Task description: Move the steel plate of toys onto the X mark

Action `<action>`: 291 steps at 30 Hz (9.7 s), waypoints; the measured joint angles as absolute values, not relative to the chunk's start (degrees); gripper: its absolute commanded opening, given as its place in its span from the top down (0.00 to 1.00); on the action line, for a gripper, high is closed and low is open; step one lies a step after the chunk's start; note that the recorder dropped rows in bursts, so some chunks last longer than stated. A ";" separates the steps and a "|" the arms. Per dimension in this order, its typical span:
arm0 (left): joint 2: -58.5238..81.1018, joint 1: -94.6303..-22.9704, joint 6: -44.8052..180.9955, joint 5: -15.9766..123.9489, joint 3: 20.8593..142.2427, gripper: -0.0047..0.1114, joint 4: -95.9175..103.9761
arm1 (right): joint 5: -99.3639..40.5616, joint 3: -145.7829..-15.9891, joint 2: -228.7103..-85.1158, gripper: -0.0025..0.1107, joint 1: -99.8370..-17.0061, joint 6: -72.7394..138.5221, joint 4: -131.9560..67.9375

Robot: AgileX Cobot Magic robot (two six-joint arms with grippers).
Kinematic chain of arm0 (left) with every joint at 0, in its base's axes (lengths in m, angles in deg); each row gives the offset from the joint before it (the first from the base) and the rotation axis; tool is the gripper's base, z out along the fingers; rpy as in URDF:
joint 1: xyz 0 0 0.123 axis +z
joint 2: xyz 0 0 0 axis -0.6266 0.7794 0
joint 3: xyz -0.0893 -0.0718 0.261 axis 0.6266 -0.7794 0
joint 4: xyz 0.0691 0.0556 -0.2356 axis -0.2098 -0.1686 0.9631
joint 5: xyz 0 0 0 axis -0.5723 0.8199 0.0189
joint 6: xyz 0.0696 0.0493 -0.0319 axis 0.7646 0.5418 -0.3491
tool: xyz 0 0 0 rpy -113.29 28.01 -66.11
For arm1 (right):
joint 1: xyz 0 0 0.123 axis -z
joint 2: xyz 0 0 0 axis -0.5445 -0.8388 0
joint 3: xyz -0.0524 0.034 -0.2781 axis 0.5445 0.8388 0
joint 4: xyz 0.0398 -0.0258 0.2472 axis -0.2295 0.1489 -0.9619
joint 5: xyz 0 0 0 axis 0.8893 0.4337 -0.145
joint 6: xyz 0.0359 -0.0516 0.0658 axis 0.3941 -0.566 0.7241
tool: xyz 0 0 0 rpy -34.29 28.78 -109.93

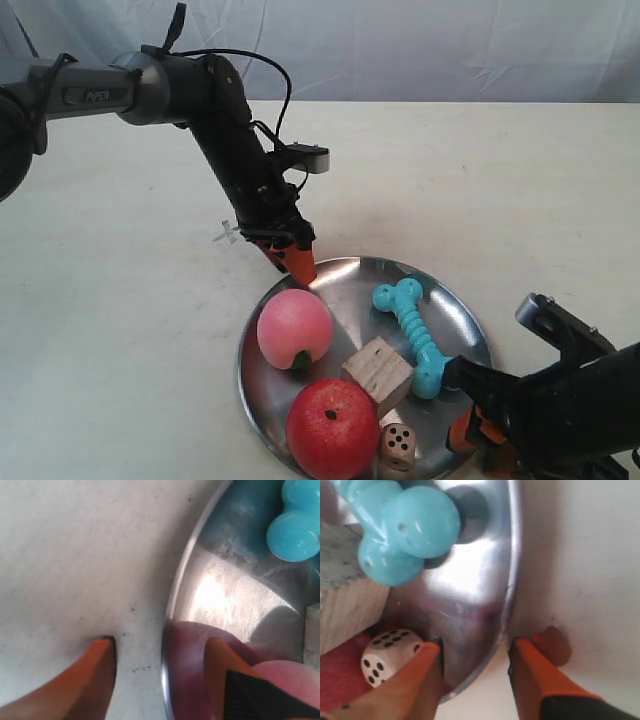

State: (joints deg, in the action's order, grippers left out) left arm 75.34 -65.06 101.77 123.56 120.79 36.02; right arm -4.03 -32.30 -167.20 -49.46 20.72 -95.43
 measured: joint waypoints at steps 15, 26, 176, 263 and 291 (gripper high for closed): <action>75.34 -65.06 101.77 123.68 120.83 0.51 35.59 | -8.28 -29.02 -166.46 0.61 -49.55 21.23 -102.03; 75.34 -65.06 101.77 123.68 120.83 0.51 35.92 | -11.84 -29.00 -166.44 0.61 -49.55 19.74 -104.05; 67.35 -61.40 79.05 122.50 121.20 0.96 -5.08 | -4.51 -72.51 -193.82 0.98 -55.63 11.72 -93.53; 37.83 -45.52 93.83 102.75 89.28 0.96 35.83 | -7.22 -71.73 -176.97 0.98 -56.20 44.11 -33.08; -26.13 -45.35 116.59 70.48 61.56 0.96 50.60 | -14.87 -53.51 -148.00 0.98 -56.20 43.65 -32.62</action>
